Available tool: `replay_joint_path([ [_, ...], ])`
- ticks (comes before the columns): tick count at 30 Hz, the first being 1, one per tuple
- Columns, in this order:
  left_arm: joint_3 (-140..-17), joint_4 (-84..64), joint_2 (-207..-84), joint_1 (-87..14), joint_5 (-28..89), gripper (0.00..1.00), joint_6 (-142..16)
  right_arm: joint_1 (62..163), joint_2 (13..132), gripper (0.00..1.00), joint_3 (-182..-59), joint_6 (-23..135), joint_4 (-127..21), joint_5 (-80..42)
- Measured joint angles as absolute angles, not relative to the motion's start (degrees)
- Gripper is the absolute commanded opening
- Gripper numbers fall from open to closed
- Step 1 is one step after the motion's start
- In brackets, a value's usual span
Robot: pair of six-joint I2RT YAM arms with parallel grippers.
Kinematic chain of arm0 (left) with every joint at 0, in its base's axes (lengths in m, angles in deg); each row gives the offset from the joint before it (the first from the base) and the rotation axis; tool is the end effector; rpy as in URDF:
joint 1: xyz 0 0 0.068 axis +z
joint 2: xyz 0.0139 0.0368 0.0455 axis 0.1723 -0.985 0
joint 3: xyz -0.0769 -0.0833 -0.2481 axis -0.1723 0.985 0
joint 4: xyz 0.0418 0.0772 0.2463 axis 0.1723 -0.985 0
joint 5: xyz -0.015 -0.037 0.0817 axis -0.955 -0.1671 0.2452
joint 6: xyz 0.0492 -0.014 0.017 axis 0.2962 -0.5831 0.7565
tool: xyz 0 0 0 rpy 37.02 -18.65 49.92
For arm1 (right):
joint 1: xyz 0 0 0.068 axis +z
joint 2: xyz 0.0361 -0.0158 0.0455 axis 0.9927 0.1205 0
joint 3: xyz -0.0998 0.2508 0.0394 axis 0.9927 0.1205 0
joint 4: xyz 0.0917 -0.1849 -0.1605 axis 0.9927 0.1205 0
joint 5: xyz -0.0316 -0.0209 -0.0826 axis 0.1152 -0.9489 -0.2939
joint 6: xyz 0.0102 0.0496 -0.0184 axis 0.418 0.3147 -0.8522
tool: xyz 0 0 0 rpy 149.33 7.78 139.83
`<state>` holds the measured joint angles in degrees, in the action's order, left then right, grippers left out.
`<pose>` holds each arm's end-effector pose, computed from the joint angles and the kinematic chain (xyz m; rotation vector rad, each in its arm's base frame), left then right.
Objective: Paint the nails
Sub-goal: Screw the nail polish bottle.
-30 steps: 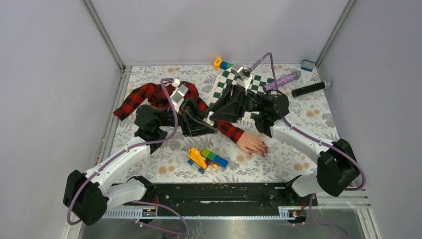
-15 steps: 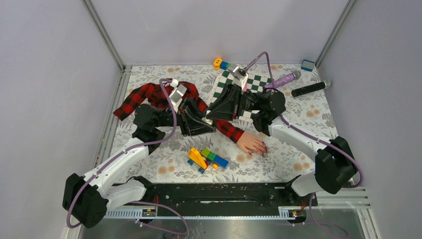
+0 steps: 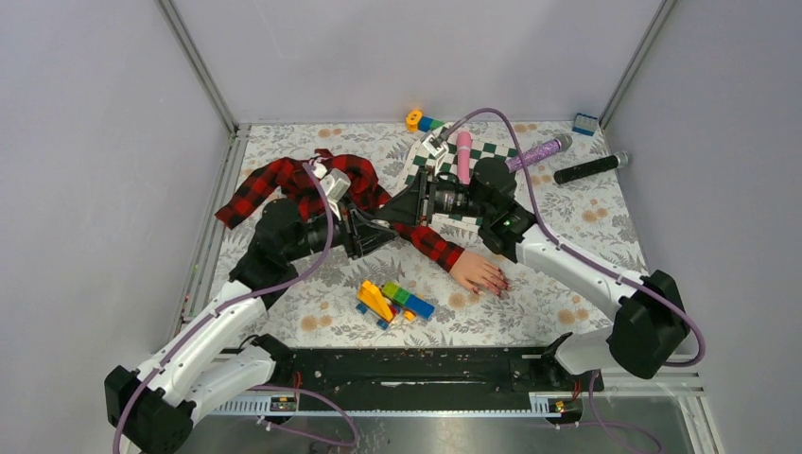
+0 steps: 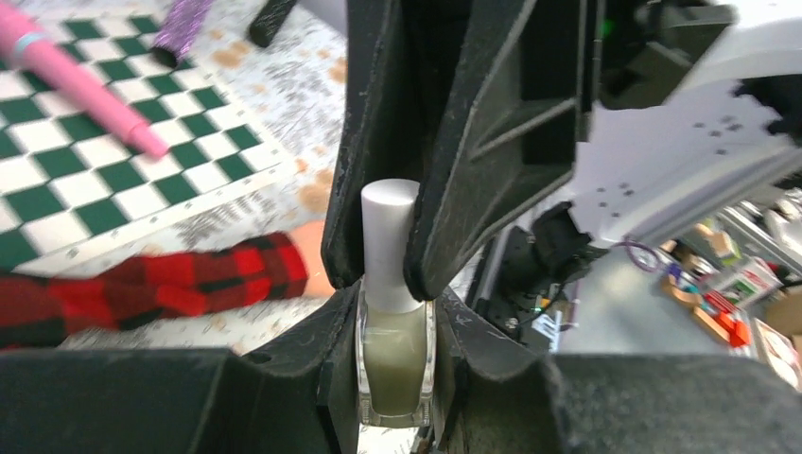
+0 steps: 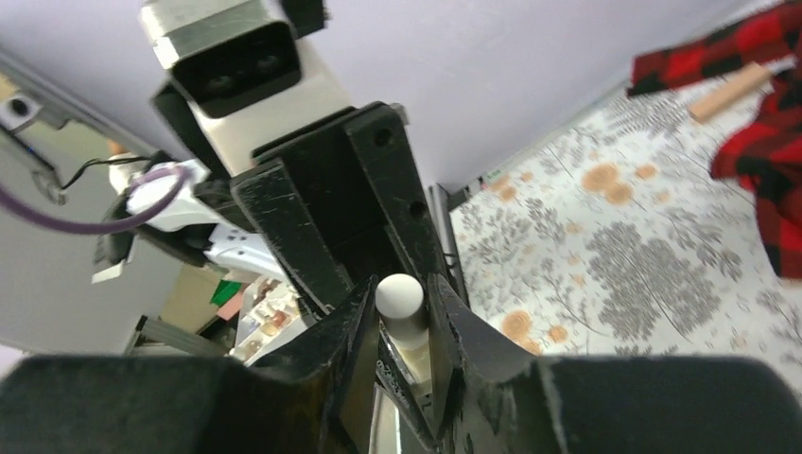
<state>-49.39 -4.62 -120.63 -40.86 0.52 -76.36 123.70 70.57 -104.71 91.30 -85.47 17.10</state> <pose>0.1647 -0.1243 0.3450 0.6468 1.5992 -1.2630 0.2258 0.2262 0.3707 -0.7244 1.4859 1.6641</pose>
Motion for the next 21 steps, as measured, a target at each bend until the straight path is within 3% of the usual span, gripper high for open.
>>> replay_joint_path([
  [12, -49.3, -21.4, -120.7, -41.4, 21.8, 0.00, -72.2, 129.3, 79.3, 0.00, -113.2, 90.7, -64.9, -2.9],
  [21, -49.3, -25.1, -120.8, -46.0, 36.7, 0.00, -69.8, 132.8, 82.4, 0.00, -115.2, 96.8, -62.8, -14.3],
])
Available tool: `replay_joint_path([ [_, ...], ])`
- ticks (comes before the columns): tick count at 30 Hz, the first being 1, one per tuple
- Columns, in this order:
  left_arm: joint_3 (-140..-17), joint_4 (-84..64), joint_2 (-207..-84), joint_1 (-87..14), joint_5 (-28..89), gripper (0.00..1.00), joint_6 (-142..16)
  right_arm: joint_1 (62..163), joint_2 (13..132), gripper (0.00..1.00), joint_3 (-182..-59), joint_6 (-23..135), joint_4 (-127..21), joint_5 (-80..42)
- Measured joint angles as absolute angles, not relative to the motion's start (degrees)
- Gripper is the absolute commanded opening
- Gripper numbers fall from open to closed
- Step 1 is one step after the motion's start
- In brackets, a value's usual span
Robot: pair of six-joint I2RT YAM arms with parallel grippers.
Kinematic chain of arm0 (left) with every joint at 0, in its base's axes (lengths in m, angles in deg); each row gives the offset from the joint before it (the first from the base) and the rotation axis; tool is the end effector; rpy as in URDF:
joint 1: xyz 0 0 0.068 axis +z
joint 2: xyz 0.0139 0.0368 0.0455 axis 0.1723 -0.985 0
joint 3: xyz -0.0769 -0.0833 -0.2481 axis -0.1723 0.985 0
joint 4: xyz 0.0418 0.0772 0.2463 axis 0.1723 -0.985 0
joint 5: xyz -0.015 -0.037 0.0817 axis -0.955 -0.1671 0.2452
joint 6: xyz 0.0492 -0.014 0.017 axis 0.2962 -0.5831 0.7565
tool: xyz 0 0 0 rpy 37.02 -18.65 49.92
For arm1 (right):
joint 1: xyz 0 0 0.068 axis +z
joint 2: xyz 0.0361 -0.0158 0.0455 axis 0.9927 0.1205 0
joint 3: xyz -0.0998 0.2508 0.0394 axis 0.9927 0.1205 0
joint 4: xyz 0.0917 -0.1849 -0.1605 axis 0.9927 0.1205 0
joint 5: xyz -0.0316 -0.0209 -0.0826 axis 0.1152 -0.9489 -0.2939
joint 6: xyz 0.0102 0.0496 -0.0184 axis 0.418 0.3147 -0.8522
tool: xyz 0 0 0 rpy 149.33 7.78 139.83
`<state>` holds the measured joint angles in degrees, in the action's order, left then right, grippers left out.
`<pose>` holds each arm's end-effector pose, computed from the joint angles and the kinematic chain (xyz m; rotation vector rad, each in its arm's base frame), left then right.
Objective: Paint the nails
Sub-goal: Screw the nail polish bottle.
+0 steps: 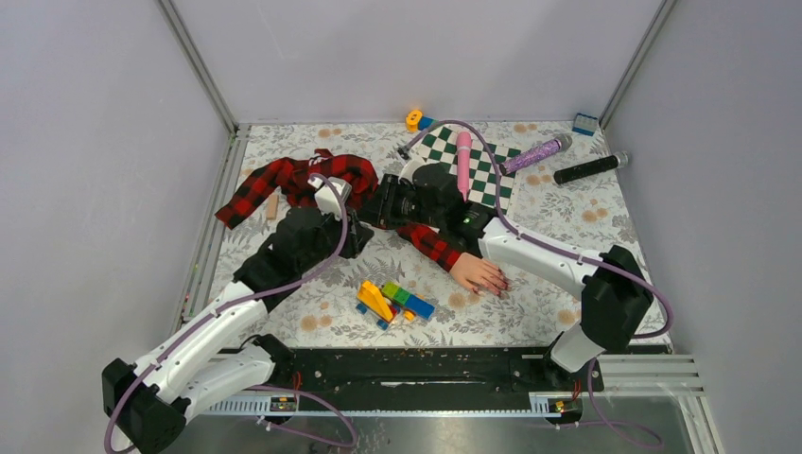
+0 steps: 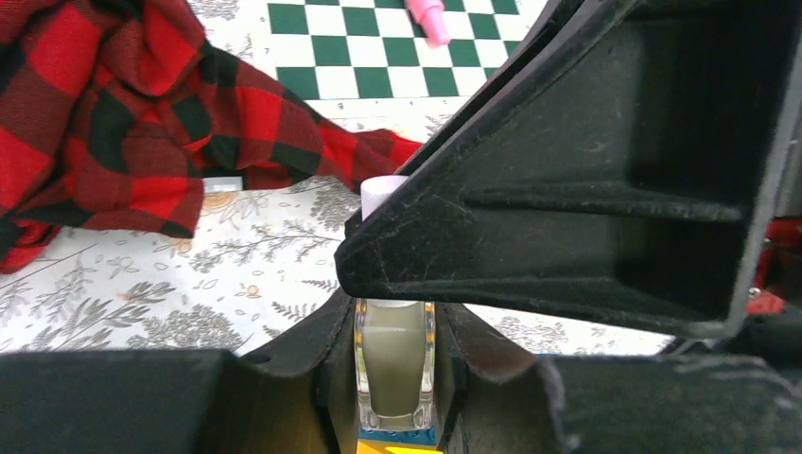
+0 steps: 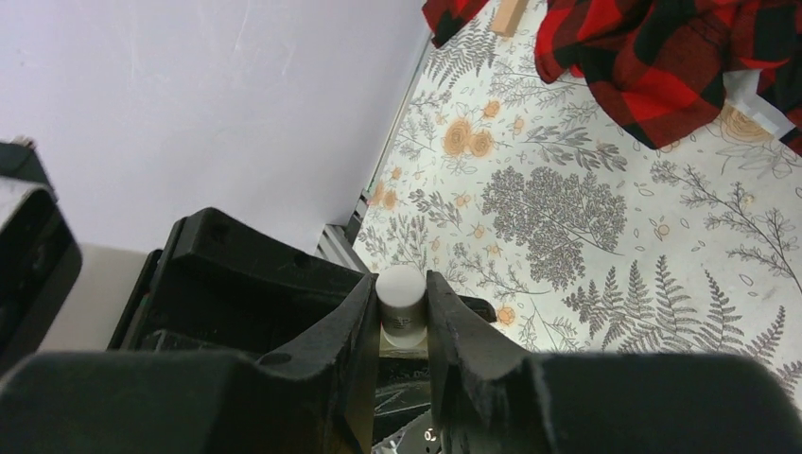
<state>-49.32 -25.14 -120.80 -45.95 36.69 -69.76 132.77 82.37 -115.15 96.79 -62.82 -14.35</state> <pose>0.1662 -0.1224 0.3056 0.3282 1.9652 -0.6603 0.2409 0.2958 0.3262 -0.2153 1.9884 1.3671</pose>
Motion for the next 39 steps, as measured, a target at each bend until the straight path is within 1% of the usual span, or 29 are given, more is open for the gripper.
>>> replay_joint_path([
  [6, -49.7, -25.7, -121.9, -49.1, 43.7, 0.00, -67.4, 134.0, 82.5, 0.00, -115.2, 98.5, -61.8, -19.4],
  [8, -49.8, -25.6, -122.0, -49.2, 43.9, 0.00, -66.8, 134.1, 82.4, 0.14, -115.2, 98.4, -61.8, -20.1],
  [11, -49.8, -24.7, -121.9, -49.3, 42.5, 0.00, -65.8, 134.0, 81.5, 0.41, -115.4, 96.5, -60.9, -20.3],
  [12, -49.8, -24.1, -121.9, -49.3, 41.4, 0.00, -65.4, 133.7, 80.9, 0.48, -115.5, 95.8, -60.2, -20.2],
  [16, -50.4, -19.4, -121.9, -49.5, 35.0, 0.00, -64.6, 130.5, 77.4, 0.65, -115.7, 92.6, -56.8, -17.4],
  [18, -50.5, -16.4, -121.9, -49.5, 31.4, 0.00, -64.7, 127.7, 74.9, 0.71, -115.7, 91.3, -55.4, -15.0],
  [20, -50.5, -13.9, -121.9, -49.5, 27.4, 0.00, -64.8, 125.1, 71.5, 0.75, -115.7, 89.1, -54.4, -14.1],
  [24, -50.5, -10.1, -122.2, -48.9, 18.3, 0.00, -66.5, 120.4, 62.9, 0.79, -114.9, 84.0, -52.5, -14.5],
  [28, -50.5, -2.8, -123.5, -46.8, 7.9, 0.00, -71.6, 120.0, 54.7, 0.80, -113.3, 78.1, -52.5, -13.4],
  [29, -50.5, -0.5, -124.0, -46.3, 5.2, 0.00, -73.2, 120.0, 53.0, 0.81, -112.6, 76.4, -52.9, -12.1],
  [31, -50.5, 3.7, -125.0, -45.6, 0.7, 0.00, -76.0, 120.0, 50.2, 0.85, -110.9, 73.0, -54.1, -8.8],
  [33, -50.5, 8.8, -126.4, -45.3, -4.9, 0.00, -79.4, 119.9, 47.9, 0.86, -108.5, 69.6, -56.2, -2.9],
  [39, -50.5, 21.9, -130.0, -45.3, -16.9, 0.00, -89.8, 119.9, 46.7, 0.85, -104.7, 68.2, -64.2, 14.9],
])
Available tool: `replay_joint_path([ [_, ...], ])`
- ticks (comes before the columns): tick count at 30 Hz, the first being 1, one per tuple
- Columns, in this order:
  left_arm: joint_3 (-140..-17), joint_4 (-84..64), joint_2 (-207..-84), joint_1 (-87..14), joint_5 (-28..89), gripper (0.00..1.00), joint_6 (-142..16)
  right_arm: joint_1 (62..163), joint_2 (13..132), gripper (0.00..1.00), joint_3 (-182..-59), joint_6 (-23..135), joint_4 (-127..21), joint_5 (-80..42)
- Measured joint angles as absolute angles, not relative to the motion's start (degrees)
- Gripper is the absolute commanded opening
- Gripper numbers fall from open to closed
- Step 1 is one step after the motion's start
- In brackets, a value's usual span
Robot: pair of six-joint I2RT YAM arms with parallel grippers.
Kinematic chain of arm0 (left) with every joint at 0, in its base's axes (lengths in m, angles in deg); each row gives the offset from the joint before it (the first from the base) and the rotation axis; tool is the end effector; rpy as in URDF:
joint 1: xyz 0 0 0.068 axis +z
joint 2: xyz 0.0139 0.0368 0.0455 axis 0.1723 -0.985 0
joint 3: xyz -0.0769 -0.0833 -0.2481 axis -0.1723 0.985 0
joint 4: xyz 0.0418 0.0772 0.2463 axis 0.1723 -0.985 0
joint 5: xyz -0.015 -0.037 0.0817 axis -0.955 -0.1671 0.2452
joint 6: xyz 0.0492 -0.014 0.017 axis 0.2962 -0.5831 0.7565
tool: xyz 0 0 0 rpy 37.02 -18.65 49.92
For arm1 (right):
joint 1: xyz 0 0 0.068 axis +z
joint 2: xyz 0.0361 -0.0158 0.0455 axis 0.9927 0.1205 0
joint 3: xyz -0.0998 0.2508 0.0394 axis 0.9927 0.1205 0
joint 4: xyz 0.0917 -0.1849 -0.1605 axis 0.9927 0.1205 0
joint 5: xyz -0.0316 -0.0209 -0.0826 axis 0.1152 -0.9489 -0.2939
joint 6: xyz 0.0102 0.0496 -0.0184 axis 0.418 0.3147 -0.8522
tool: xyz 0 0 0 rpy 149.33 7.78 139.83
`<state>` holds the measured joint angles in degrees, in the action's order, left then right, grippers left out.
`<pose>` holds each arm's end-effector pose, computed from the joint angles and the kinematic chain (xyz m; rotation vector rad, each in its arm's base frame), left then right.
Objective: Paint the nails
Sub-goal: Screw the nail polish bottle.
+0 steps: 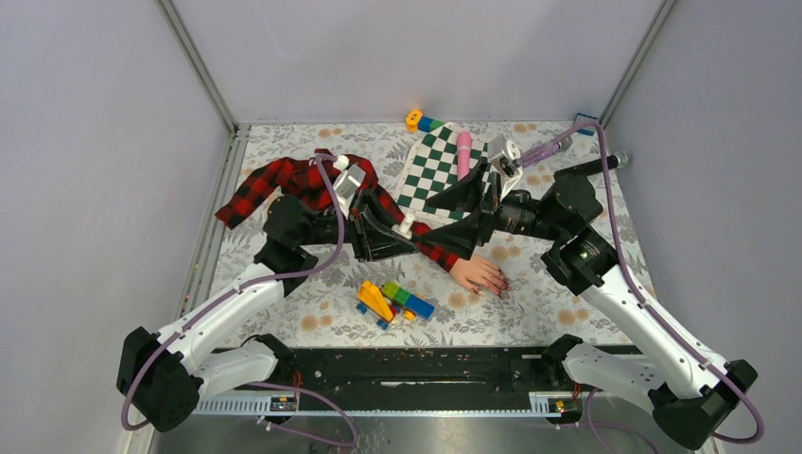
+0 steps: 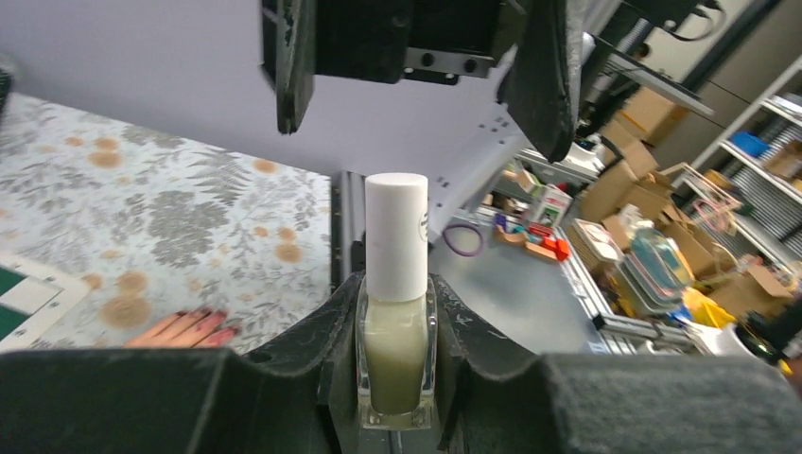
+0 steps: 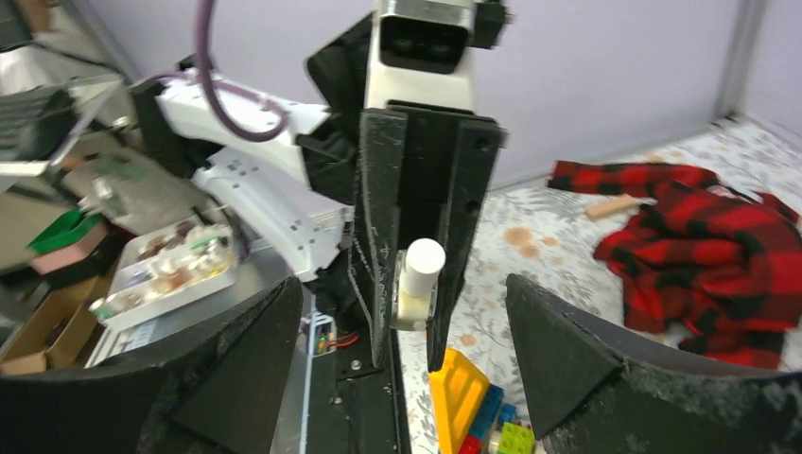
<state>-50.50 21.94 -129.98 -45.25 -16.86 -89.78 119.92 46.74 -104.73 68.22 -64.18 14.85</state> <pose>0.1701 -0.1565 0.3629 0.9154 1.3314 -1.6346 0.1508 0.1425 0.4366 -0.8685 1.2235 1.2743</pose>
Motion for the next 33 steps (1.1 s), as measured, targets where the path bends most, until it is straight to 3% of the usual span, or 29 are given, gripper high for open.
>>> replay_joint_path([
  [10, -50.5, 34.2, -131.9, -45.5, -24.2, 0.00, -99.5, 119.9, 53.2, 0.72, -103.9, 78.6, -81.2, 25.3],
  [19, -50.5, 35.7, -132.9, -45.6, -24.5, 0.00, -101.3, 121.7, 56.2, 0.59, -104.1, 83.2, -85.0, 27.7],
  [21, -50.5, 35.7, -132.9, -45.6, -24.5, 0.00, -101.3, 122.2, 56.8, 0.49, -104.3, 83.5, -85.0, 28.0],
  [28, -50.5, 33.3, -132.3, -45.8, -23.9, 0.00, -99.8, 123.2, 59.2, 0.01, -105.8, 83.5, -84.2, 28.2],
  [33, -50.9, 20.8, -128.4, -46.1, -19.1, 0.00, -91.8, 123.2, 59.8, 0.00, -106.6, 80.9, -80.7, 27.2],
])
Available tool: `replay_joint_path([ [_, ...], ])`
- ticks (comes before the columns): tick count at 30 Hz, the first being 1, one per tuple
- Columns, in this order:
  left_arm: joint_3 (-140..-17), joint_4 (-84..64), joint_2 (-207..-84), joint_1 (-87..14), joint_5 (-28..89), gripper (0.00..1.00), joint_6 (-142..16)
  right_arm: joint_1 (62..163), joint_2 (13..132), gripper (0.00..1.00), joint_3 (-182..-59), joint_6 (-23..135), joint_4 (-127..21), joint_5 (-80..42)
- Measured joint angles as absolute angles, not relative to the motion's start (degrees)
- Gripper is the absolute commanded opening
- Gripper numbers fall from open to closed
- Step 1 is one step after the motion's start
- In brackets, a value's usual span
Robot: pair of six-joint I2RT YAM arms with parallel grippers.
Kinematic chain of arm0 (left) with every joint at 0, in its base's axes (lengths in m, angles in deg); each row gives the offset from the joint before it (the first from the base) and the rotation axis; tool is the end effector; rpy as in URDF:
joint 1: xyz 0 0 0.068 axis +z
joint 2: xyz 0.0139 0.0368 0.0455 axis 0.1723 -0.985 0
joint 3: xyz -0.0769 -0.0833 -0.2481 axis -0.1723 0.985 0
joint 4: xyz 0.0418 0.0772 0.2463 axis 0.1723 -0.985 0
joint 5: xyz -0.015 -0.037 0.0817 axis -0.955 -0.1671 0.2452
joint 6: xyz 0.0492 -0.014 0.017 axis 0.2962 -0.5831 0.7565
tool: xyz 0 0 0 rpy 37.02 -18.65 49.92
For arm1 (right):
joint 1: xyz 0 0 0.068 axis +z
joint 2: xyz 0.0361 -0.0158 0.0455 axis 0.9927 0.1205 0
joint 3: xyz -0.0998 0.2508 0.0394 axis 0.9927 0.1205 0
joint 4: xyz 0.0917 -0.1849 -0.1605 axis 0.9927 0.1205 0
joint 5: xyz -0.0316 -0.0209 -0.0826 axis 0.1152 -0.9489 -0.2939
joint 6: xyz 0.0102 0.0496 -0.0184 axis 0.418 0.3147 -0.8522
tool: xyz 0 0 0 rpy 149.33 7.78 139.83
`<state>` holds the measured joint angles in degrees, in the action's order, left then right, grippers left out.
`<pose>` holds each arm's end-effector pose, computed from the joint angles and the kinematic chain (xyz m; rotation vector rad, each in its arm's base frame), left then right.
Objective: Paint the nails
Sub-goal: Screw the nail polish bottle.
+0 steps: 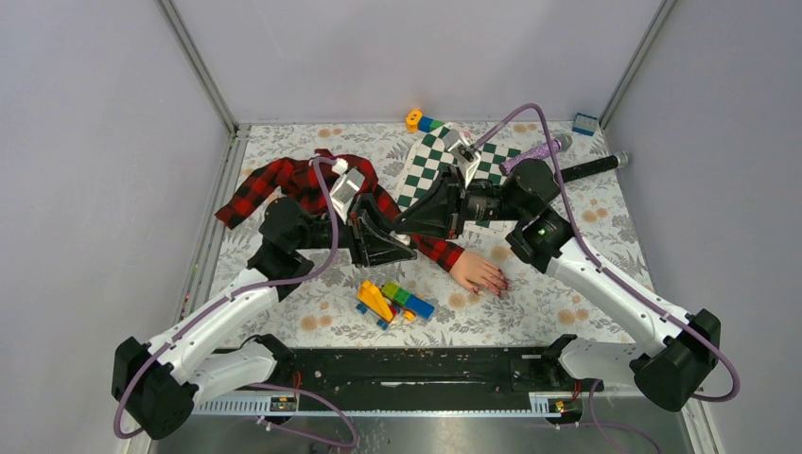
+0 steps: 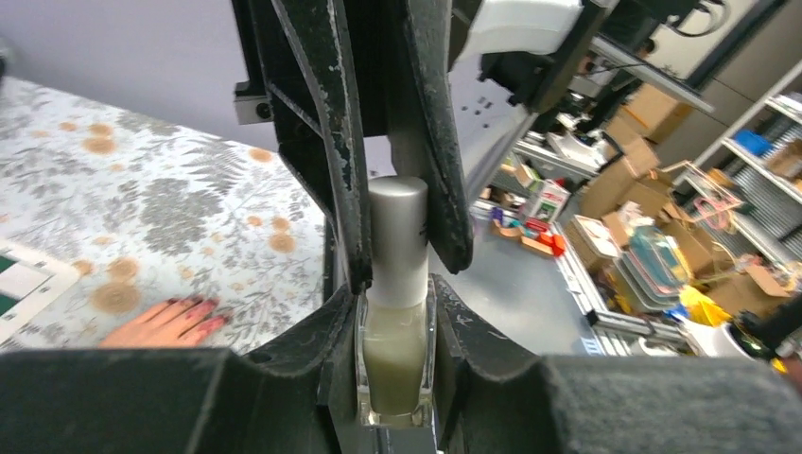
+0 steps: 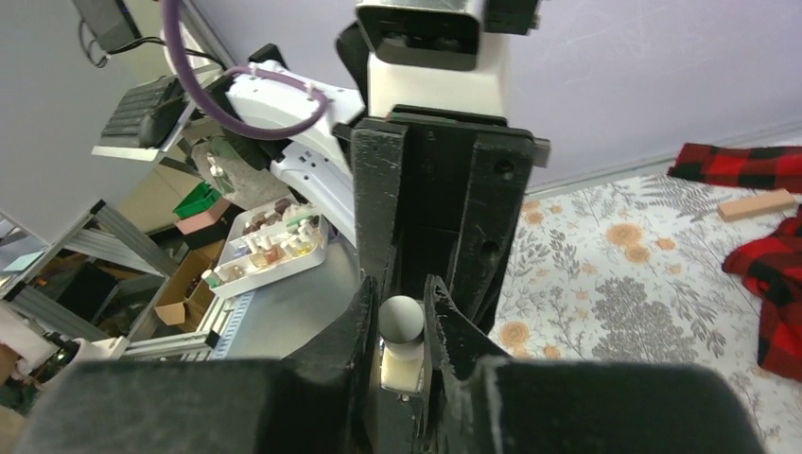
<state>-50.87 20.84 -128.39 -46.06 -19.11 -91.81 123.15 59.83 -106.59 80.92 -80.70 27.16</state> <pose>0.1612 -0.1550 0.3688 0.9532 1.3299 -1.6864 0.1820 0.1907 0.4238 -1.0163 1.1925 1.5875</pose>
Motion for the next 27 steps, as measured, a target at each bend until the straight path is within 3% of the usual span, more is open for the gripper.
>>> replay_joint_path([
  [17, -53.9, -11.5, -123.3, -51.3, 14.1, 0.03, -68.4, 124.0, 66.3, 0.00, -120.1, 71.9, -43.8, 8.4],
  [18, -54.0, -12.5, -123.4, -51.5, 15.2, 0.09, -67.6, 124.1, 66.6, 0.00, -120.2, 72.0, -42.9, 7.6],
  [21, -54.0, -14.1, -123.4, -51.7, 16.7, 0.42, -66.5, 124.4, 67.0, 0.00, -120.4, 72.5, -41.7, 6.0],
  [22, -54.1, -14.6, -123.4, -51.8, 17.5, 0.66, -66.2, 124.5, 67.1, 0.00, -120.4, 72.5, -41.5, 5.4],
  [23, -54.2, -15.1, -123.4, -51.8, 18.6, 0.82, -66.0, 124.6, 67.0, 0.00, -120.4, 72.5, -41.1, 4.6],
  [27, -54.2, -16.1, -122.8, -50.4, 24.0, 0.89, -65.9, 124.6, 66.5, 0.00, -120.4, 72.1, -38.1, 1.2],
])
